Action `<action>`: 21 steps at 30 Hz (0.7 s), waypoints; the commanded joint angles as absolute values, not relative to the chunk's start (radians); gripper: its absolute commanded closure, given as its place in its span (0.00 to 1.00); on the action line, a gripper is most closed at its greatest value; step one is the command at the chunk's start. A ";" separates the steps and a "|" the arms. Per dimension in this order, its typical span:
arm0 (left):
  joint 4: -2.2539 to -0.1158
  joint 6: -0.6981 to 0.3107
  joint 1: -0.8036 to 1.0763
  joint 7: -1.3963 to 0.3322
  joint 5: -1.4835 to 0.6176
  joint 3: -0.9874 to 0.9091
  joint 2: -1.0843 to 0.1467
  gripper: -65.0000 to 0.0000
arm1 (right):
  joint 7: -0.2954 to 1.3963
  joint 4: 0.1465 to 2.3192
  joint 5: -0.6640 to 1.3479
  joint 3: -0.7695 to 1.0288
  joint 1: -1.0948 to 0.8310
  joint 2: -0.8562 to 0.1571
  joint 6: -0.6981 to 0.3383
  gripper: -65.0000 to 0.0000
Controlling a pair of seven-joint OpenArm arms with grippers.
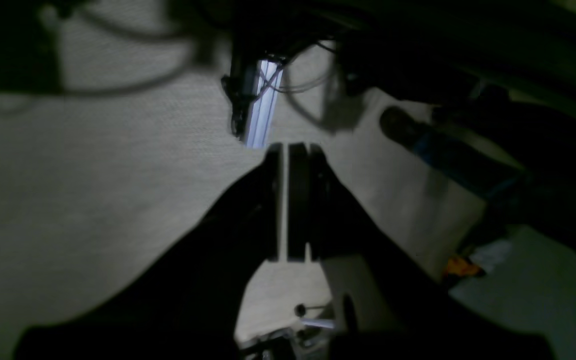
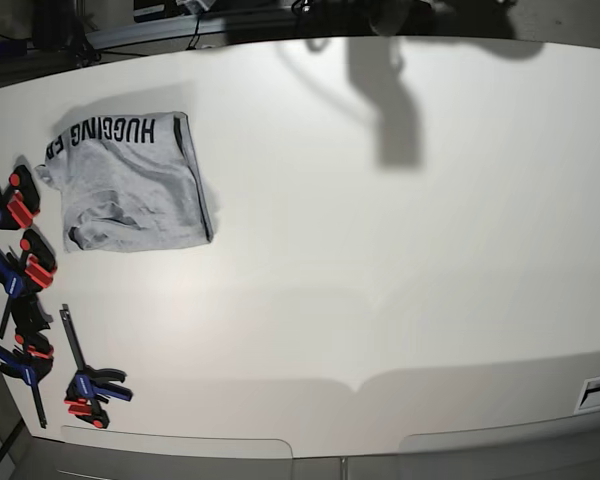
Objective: Fold the T-shirt properly
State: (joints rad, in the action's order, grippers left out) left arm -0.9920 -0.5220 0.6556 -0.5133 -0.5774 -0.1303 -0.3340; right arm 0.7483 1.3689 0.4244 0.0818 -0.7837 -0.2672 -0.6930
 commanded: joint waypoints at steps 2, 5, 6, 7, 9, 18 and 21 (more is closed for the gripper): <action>-0.918 -0.527 0.617 -0.468 -0.535 -0.104 -0.321 0.98 | 0.678 1.243 0.347 -0.003 -0.709 -0.281 -0.634 1.00; -0.830 -0.527 0.554 -0.375 -0.442 -0.067 -0.281 0.98 | 0.567 1.044 0.262 -0.129 -0.579 -0.280 -0.396 1.00; -0.808 -0.523 0.538 -0.345 -0.405 -0.056 -0.271 0.98 | 0.537 0.987 0.261 -0.171 -0.537 -0.278 -0.319 1.00; -0.789 -0.520 0.524 -0.320 -0.366 -0.048 -0.262 0.98 | 0.516 0.934 0.261 -0.214 -0.496 -0.276 -0.257 0.98; -0.758 -0.480 0.499 -0.278 -0.301 -0.038 -0.248 0.98 | 0.492 0.843 0.262 -0.299 -0.421 -0.265 -0.171 0.97; -0.689 -0.317 0.444 -0.122 -0.173 -0.036 -0.222 0.98 | 0.316 0.532 0.274 -0.512 -0.190 -0.137 -0.033 0.97; -0.680 -0.318 0.434 -0.100 -0.173 -0.037 -0.218 0.98 | 0.302 0.456 0.385 -0.511 -0.142 -0.096 0.017 0.97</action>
State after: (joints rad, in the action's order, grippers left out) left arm -0.6769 -0.3138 0.4229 -0.1074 -0.1719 -0.0345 -0.2157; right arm 0.3035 0.4507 0.3927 -0.5106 -0.1440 -0.0910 0.0120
